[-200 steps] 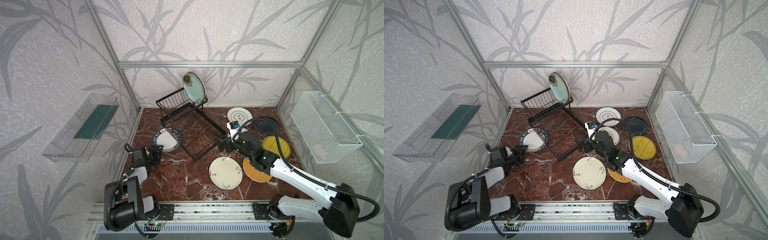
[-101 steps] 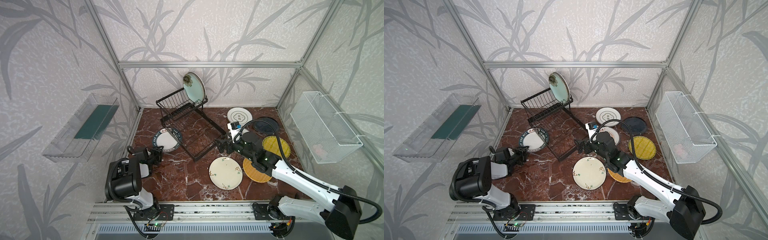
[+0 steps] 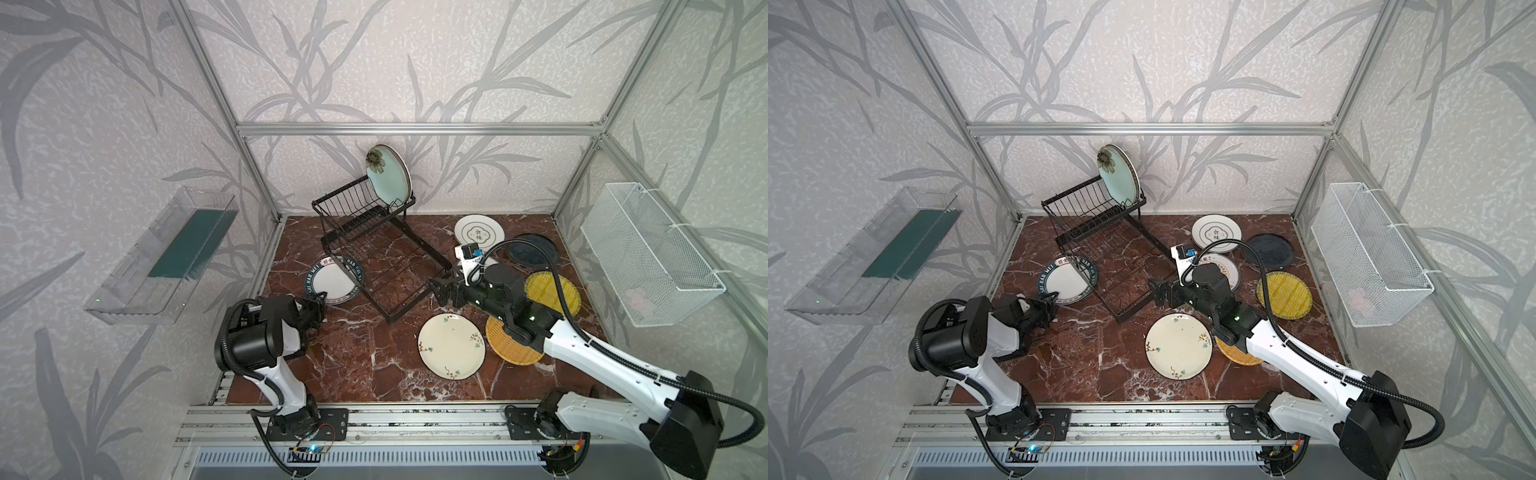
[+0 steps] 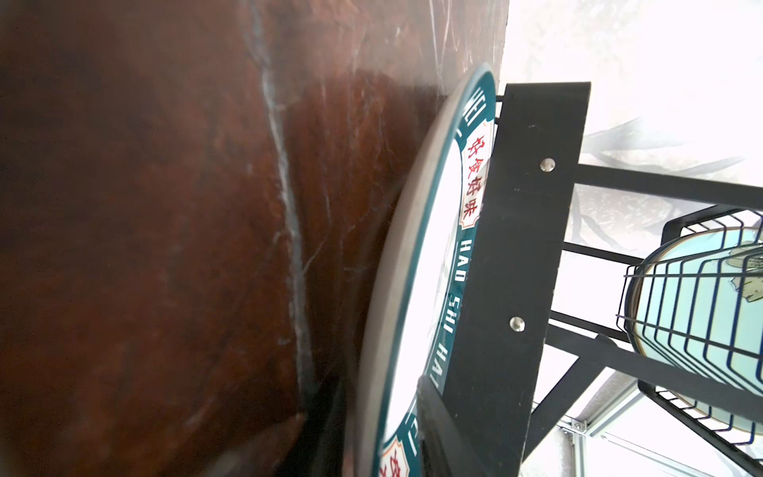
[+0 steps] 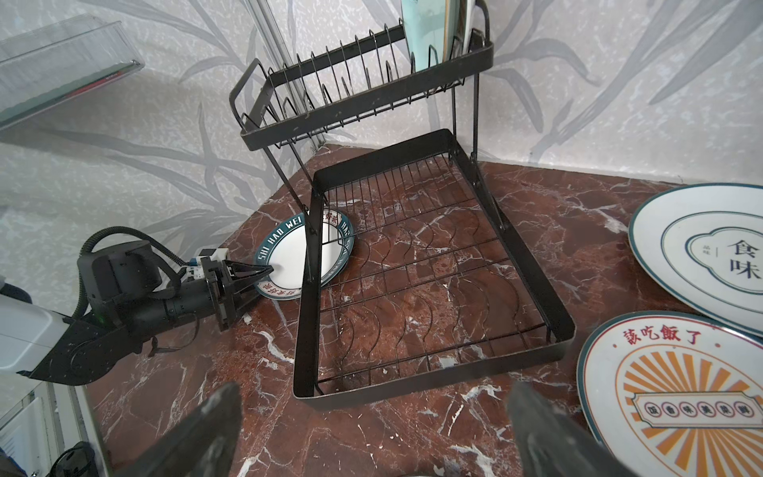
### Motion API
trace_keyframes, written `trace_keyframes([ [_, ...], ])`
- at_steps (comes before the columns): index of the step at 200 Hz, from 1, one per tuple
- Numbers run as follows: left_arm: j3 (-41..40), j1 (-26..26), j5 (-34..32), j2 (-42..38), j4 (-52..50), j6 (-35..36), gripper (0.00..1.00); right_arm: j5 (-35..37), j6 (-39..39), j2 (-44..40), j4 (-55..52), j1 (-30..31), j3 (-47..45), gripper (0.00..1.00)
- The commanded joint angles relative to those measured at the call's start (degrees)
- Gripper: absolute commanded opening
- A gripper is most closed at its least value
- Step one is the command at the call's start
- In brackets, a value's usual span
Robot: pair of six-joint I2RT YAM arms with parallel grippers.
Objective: Load plates into a dish rack
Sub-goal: Pick up the plate from the middle-left of the table.
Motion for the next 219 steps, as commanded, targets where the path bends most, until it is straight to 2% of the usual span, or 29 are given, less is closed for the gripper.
trace_keyframes([
  [1, -1.09, 0.28, -0.57, 2.49, 1.2, -2.15, 0.28, 0.1, 0.46, -1.32, -0.01, -0.14, -0.92, 0.99],
  [127, -0.38, 0.27, -2.62, 3.35, -2.57, -1.99, 0.1, 1.31, 0.55, -3.09, -1.15, -0.14, -1.78, 0.99],
  [163, 0.5, 0.28, -2.76, 0.69, -7.78, -1.5, 0.06, 1.83, 0.39, -4.18, -1.77, -0.14, -2.08, 0.99],
  [219, 2.25, 0.28, -5.13, -8.02, -22.64, 1.88, 0.0, 2.21, 0.48, -5.3, -1.78, -0.14, -2.7, 0.99],
])
